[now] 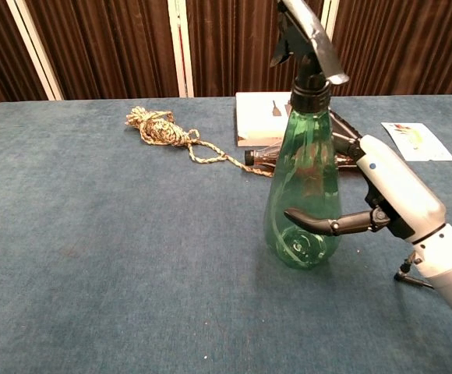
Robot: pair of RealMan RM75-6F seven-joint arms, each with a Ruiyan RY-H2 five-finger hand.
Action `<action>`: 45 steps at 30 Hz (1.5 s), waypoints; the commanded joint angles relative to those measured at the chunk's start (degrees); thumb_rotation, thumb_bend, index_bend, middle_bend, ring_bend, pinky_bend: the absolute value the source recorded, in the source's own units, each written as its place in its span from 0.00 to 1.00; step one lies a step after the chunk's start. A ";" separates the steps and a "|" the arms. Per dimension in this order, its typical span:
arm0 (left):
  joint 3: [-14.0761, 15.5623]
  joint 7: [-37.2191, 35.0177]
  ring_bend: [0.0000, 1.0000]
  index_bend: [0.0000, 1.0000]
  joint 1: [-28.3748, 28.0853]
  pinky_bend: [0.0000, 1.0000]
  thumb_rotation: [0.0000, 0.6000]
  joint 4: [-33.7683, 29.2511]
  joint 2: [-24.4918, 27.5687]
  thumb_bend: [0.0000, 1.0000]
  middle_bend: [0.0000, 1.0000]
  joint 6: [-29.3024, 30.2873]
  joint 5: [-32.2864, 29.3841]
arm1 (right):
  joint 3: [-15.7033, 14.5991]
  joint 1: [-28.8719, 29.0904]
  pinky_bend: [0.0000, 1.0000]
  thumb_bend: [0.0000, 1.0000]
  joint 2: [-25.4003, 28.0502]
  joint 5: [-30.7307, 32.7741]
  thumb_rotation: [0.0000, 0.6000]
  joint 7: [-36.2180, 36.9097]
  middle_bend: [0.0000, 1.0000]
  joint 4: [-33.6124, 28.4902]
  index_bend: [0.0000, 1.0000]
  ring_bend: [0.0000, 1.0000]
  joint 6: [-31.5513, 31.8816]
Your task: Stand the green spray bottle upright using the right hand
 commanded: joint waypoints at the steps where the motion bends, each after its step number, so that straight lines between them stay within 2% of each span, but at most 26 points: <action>1: 0.02 -0.04 0.00 0.00 -0.06 0.05 1.00 0.08 0.02 0.07 0.00 -0.07 0.05 | -0.23 0.03 0.00 0.50 0.30 0.03 1.00 0.08 0.01 0.12 0.60 0.00 0.02; 2: 0.03 -0.14 0.00 0.00 -0.08 0.05 1.00 0.13 0.01 0.07 0.00 -0.06 0.08 | -0.42 0.03 0.00 0.47 0.52 0.01 1.00 0.09 0.00 0.14 0.54 0.00 -0.03; 4: 0.02 -0.19 0.00 0.00 -0.08 0.05 1.00 0.20 -0.03 0.07 0.00 0.00 0.11 | -0.62 0.14 0.00 0.44 0.81 0.00 1.00 0.11 0.00 0.05 0.48 0.00 -0.22; 9: 0.06 -0.36 0.00 0.00 -0.08 0.05 1.00 0.25 -0.05 0.07 0.00 0.14 0.23 | -0.34 1.05 0.00 0.41 1.98 0.63 1.00 -0.43 0.00 -1.06 0.39 0.00 -1.09; 12: 0.02 -0.34 0.00 0.00 -0.08 0.05 1.00 0.25 -0.09 0.07 0.00 0.13 0.13 | -0.04 1.51 0.00 0.37 3.05 1.17 1.00 -0.91 0.00 -2.25 0.27 0.00 -2.03; 16: -0.04 -0.45 0.00 0.00 -0.15 0.05 1.00 0.33 -0.14 0.07 0.00 0.05 0.02 | -0.32 1.58 0.00 0.28 4.86 1.49 1.00 -2.52 0.00 -4.14 0.02 0.00 -3.80; 17: -0.05 -0.47 0.00 0.00 -0.15 0.05 1.00 0.34 -0.15 0.07 0.00 0.03 -0.01 | -0.39 1.52 0.00 0.25 5.19 1.55 1.00 -3.02 0.00 -4.52 0.00 0.00 -4.12; 30: -0.15 -0.87 0.00 0.00 0.02 0.05 1.00 0.44 -0.26 0.07 0.00 1.01 0.38 | -0.96 1.00 0.00 0.16 10.05 1.66 1.00 -8.64 0.00 -11.95 0.00 0.00 -4.65; 45: 0.06 -1.47 0.00 0.00 0.02 0.05 1.00 0.57 -0.25 0.07 0.00 1.34 0.89 | -0.51 0.36 0.00 0.11 15.46 2.08 1.00 -12.89 0.00 -20.18 0.00 0.00 -4.62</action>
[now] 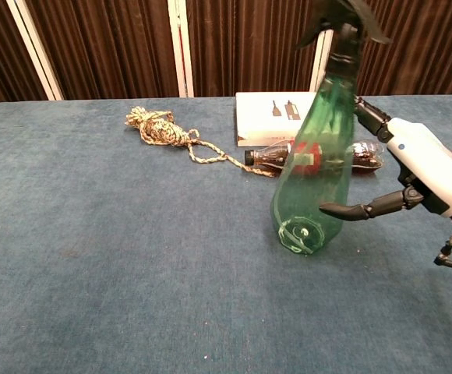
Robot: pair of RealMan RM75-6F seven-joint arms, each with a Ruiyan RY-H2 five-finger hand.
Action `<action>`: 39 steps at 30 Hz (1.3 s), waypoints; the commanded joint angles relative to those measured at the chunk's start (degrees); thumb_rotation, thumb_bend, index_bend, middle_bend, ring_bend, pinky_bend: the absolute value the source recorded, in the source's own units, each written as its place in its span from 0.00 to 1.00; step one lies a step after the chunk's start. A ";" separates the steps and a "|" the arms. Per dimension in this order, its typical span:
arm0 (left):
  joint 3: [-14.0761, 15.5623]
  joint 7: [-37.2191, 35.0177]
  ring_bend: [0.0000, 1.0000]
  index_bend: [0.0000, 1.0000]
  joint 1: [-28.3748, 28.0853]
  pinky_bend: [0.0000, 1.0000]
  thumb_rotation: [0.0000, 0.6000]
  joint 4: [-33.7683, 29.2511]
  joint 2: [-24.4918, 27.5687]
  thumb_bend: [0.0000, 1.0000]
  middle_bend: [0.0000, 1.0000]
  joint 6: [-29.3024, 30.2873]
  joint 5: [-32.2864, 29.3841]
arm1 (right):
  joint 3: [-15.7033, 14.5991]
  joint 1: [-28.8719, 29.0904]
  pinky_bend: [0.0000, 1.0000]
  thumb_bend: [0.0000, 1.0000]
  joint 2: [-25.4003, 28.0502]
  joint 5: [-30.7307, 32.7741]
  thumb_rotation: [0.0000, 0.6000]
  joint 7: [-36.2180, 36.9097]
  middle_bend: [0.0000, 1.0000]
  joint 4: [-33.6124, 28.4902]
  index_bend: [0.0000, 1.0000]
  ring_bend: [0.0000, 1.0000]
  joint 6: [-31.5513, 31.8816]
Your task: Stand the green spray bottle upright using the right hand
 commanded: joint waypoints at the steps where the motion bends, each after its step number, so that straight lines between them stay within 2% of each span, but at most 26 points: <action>1: 0.04 0.00 0.00 0.00 -0.01 0.05 1.00 -0.02 0.01 0.07 0.00 0.01 0.07 | 0.03 -0.09 0.00 0.11 1.17 0.06 1.00 -1.11 0.00 -1.67 0.00 0.00 -0.42; 10: 0.09 -0.20 0.00 0.00 0.02 0.05 1.00 -0.11 0.12 0.06 0.00 0.10 0.13 | -0.01 -0.93 0.00 0.10 4.04 -0.29 1.00 -3.04 0.00 -5.80 0.00 0.00 0.61; 18: 0.26 -0.29 0.00 0.00 0.21 0.05 1.00 -0.37 0.31 0.06 0.00 0.69 0.60 | -1.37 -3.44 0.00 0.10 8.43 -1.90 1.00 -5.27 0.00 -9.42 0.00 0.00 4.28; 22: 0.35 -0.56 0.00 0.00 0.46 0.05 1.00 -0.51 0.57 0.06 0.00 1.18 0.79 | -2.35 -4.94 0.00 0.11 13.23 -3.52 1.00 -8.02 0.00 -12.33 0.00 0.00 7.25; 30: 0.53 -0.35 0.00 0.00 1.01 0.05 1.00 -1.03 0.92 0.06 0.00 2.38 1.37 | -3.15 -10.39 0.00 0.22 24.69 -2.21 1.00 -15.22 0.00 -19.28 0.00 0.00 10.42; 32: 0.59 0.05 0.00 0.00 0.98 0.05 1.00 -1.30 0.92 0.06 0.00 2.21 1.39 | -2.91 -11.82 0.00 0.23 28.04 -1.13 1.00 -19.08 0.00 -22.65 0.00 0.00 10.33; 36: 0.61 0.91 0.00 0.00 0.83 0.05 1.00 -1.84 0.88 0.06 0.00 2.00 1.55 | -3.39 -15.37 0.00 0.24 36.27 3.68 1.00 -32.72 0.00 -35.34 0.00 0.00 5.96; 39: 0.68 1.47 0.00 0.00 0.76 0.05 1.00 -2.15 0.86 0.06 0.00 1.90 1.71 | -3.44 -17.55 0.00 0.24 41.12 7.96 1.00 -40.20 0.00 -45.21 0.00 0.00 3.72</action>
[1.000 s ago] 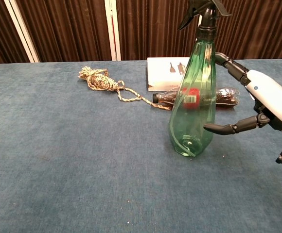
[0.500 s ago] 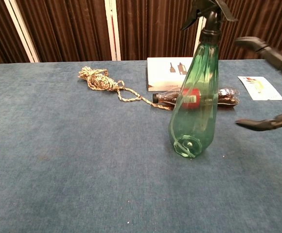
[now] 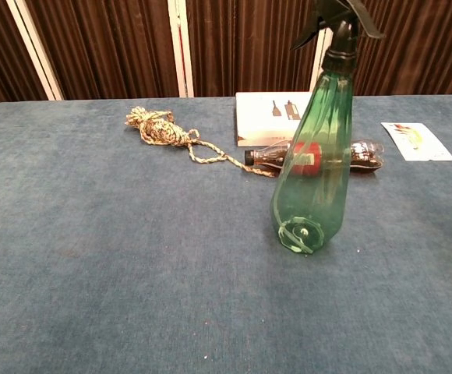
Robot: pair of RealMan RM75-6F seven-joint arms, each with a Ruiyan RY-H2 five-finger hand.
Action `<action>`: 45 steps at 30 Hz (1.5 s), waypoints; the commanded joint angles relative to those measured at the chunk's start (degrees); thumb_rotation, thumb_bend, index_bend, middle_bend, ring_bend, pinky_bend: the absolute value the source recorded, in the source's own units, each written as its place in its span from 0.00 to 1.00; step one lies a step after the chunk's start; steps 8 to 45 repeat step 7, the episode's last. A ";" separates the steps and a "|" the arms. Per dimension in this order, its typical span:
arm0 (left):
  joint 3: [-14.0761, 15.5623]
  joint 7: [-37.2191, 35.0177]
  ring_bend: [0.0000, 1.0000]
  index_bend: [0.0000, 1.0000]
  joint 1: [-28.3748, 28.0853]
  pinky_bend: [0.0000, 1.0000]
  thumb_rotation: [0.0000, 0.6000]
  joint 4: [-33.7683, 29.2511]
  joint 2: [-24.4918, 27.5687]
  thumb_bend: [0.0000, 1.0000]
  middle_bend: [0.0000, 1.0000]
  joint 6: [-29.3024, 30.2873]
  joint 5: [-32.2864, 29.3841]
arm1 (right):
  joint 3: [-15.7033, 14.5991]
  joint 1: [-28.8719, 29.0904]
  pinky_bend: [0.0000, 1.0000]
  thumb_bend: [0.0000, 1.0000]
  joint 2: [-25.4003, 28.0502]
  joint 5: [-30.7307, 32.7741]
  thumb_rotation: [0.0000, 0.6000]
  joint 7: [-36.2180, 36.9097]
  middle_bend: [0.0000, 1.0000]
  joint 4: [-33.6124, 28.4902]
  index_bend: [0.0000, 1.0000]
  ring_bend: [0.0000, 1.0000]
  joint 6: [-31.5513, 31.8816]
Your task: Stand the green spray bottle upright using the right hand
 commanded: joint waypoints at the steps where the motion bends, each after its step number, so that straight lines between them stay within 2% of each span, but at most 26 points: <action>1: 0.07 0.46 0.00 0.00 -0.06 0.05 1.00 -0.26 -0.01 0.06 0.00 -0.11 0.14 | -0.10 -5.09 0.00 0.24 9.24 7.62 1.00 -13.52 0.00 -16.31 0.00 0.00 -3.76; 3: 0.14 0.68 0.00 0.00 -0.10 0.05 1.00 -0.43 0.03 0.06 0.00 -0.23 0.20 | 0.09 -6.84 0.00 0.24 10.67 10.00 1.00 -15.24 0.00 -20.27 0.00 0.00 -3.50; 6: 0.24 0.74 0.00 0.00 -0.14 0.05 1.00 -0.50 0.10 0.06 0.00 -0.11 0.59 | 0.02 -8.19 0.00 0.24 12.53 12.44 1.00 -13.99 0.00 -22.93 0.00 0.00 -5.65; 45: 0.32 0.72 0.00 0.00 -0.14 0.05 1.00 -0.34 0.05 0.06 0.00 -0.08 0.74 | 0.43 -8.59 0.00 0.24 12.94 12.39 1.00 -12.68 0.00 -22.97 0.00 0.00 -5.35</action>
